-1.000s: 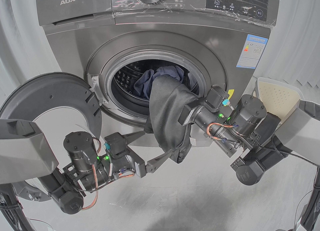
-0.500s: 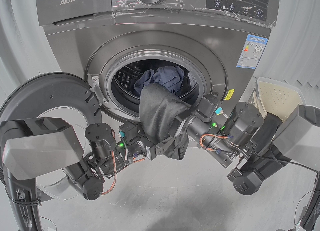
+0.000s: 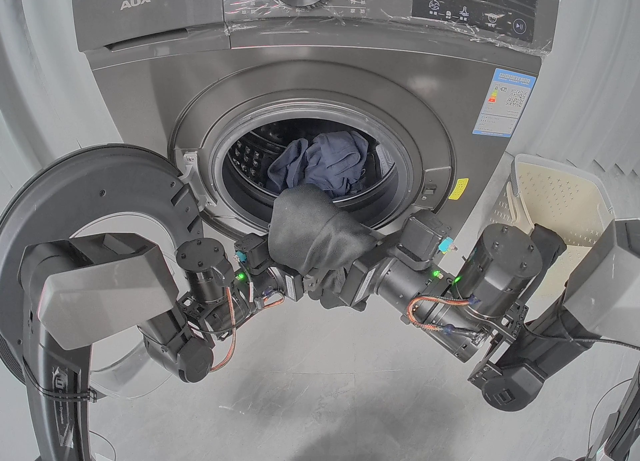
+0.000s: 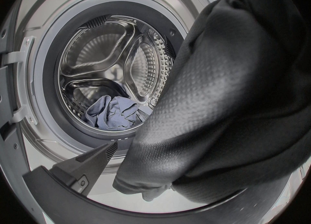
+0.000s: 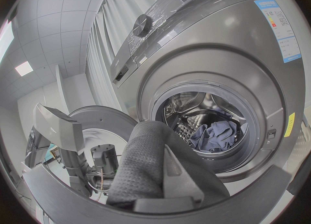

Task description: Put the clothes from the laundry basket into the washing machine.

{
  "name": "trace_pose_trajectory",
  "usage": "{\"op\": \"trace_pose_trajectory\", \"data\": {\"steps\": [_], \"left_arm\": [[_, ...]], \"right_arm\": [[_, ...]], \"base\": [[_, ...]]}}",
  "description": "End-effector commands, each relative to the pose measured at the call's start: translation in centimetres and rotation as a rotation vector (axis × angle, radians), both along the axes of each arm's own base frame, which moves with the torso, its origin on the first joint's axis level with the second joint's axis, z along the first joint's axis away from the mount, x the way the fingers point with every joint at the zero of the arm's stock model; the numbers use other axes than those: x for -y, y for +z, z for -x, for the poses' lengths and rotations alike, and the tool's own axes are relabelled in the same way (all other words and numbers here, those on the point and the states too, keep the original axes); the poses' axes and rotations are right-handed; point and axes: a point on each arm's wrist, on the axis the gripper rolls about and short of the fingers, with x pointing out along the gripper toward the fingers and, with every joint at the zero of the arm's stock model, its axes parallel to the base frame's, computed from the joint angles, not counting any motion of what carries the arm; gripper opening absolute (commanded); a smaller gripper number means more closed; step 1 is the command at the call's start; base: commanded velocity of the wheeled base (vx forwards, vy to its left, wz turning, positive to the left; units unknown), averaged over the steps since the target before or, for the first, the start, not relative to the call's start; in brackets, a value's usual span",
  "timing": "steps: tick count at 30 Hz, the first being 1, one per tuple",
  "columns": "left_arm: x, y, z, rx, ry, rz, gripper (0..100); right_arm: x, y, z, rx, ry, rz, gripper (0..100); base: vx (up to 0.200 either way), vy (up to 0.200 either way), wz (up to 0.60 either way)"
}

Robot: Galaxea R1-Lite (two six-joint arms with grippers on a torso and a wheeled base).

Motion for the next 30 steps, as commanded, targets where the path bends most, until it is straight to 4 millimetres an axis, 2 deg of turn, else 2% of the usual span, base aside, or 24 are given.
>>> {"op": "trace_pose_trajectory", "data": {"steps": [1, 8, 16, 19, 27, 30], "left_arm": [[0.3, -0.7, -0.4, -0.007, 0.0, -0.004, 100], [1.2, -0.5, 0.0, 0.002, -0.04, 0.003, 100], [1.5, -0.3, 1.0, -0.003, -0.078, -0.012, 100], [1.8, -0.3, 1.3, -0.005, -0.104, -0.012, 100], [2.6, -0.2, 0.3, 0.022, -0.109, 0.012, 100], [2.9, -0.2, -0.2, 0.032, -0.109, 0.022, 100]], "right_arm": [[0.0, 0.5, 0.8, 0.006, 0.021, -0.007, 0], [-0.4, 0.5, 1.0, 0.003, 0.031, -0.011, 0], [0.0, 0.4, -1.6, 0.021, -0.019, -0.018, 0], [-0.1, 0.4, -2.0, 0.027, -0.024, -0.024, 0], [-0.5, -0.2, -1.4, 0.009, -0.003, -0.008, 0], [-1.0, -0.4, -0.5, 0.001, 0.025, -0.002, 0]], "base": [[0.0, 0.0, 0.0], [0.0, 0.0, 0.0], [0.0, 0.0, 0.0], [0.0, 0.0, 0.0], [0.0, 0.0, 0.0], [0.0, 0.0, 0.0]]}}
